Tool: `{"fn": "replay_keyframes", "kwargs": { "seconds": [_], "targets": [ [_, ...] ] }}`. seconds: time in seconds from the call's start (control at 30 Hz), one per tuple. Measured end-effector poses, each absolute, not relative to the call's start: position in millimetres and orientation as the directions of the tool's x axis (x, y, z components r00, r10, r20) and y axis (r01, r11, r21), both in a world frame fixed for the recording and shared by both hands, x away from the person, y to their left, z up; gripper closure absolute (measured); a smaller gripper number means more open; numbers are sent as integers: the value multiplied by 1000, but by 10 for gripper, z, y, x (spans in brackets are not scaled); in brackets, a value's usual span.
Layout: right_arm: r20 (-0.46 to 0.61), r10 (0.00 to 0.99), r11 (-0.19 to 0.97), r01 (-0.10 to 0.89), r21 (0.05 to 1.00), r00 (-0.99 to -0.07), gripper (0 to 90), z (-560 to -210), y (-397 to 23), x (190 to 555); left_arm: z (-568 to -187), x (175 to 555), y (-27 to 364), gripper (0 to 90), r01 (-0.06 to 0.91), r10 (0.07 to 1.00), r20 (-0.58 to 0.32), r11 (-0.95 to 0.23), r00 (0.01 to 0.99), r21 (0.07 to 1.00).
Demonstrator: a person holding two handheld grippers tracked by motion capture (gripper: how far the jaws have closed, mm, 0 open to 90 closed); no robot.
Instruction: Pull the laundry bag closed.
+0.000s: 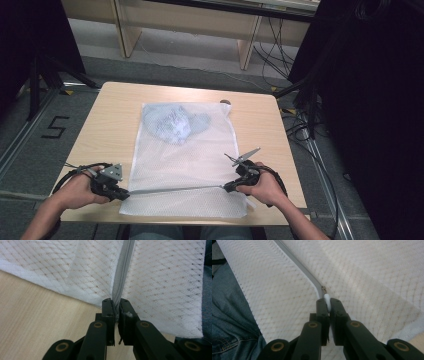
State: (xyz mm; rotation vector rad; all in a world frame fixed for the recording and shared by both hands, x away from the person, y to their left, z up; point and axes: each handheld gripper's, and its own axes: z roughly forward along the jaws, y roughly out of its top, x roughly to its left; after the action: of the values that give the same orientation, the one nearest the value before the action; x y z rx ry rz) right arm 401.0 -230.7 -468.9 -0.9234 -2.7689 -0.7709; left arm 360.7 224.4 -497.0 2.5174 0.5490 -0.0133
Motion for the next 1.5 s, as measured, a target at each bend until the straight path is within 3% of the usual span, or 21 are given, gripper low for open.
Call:
{"fn": "replay_keyframes", "kwargs": {
  "seconds": [0.2, 0.23, 0.37, 0.53, 0.73, 1.03, 1.1, 1.13, 1.2, 1.23, 1.33, 1.5],
  "targets": [
    [306, 563, 666, 641, 382, -768, 870, -4671, -2304, 3978, -4969, 3606, 2245, 838, 386, 381, -123, -761, 916, 521],
    [288, 533, 679, 605, 417, -796, 870, -4685, -2321, 4002, -4970, 3605, 2246, 838, 387, 381, -123, -761, 916, 521],
    [320, 537, 672, 625, 397, -780, 870, -4666, -2319, 3981, -4971, 3605, 2247, 838, 386, 381, -123, -761, 916, 522],
    [266, 530, 681, 591, 431, -805, 870, -4694, -2336, 3997, -4971, 3605, 2247, 838, 387, 380, -125, -760, 916, 522],
    [317, 576, 657, 658, 369, -753, 870, -4652, -2376, 3962, -4976, 3611, 2238, 838, 385, 379, -126, -758, 917, 526],
    [317, 568, 660, 651, 376, -759, 870, -4641, -2417, 3961, -4973, 3607, 2226, 839, 391, 381, -132, -759, 915, 521],
    [256, 554, 690, 609, 392, -792, 900, -4664, -2442, 3983, -4942, 3613, 2290, 842, 411, 419, -98, -769, 902, 491],
    [195, 595, 688, 620, 378, -780, 900, -4668, -2501, 3991, -4933, 3615, 2368, 842, 432, 448, -86, -766, 890, 477],
    [246, 626, 624, 664, 412, -740, 900, -4658, -2747, 4034, -4931, 3586, 2433, 842, 427, 457, -59, -769, 887, 476],
    [238, 637, 616, 669, 416, -733, 900, -4636, -2796, 4023, -4899, 3572, 2365, 842, 370, 407, -9, -822, 913, 434],
    [245, 656, 592, 688, 421, -714, 900, -4568, -2858, 4002, -4870, 3615, 2266, 841, 338, 367, -2, -855, 930, 393],
    [313, 651, 544, 713, 443, -691, 900, -4545, -2743, 3996, -4916, 3579, 2319, 839, 389, 418, -43, -797, 907, 463]
  ]
}}
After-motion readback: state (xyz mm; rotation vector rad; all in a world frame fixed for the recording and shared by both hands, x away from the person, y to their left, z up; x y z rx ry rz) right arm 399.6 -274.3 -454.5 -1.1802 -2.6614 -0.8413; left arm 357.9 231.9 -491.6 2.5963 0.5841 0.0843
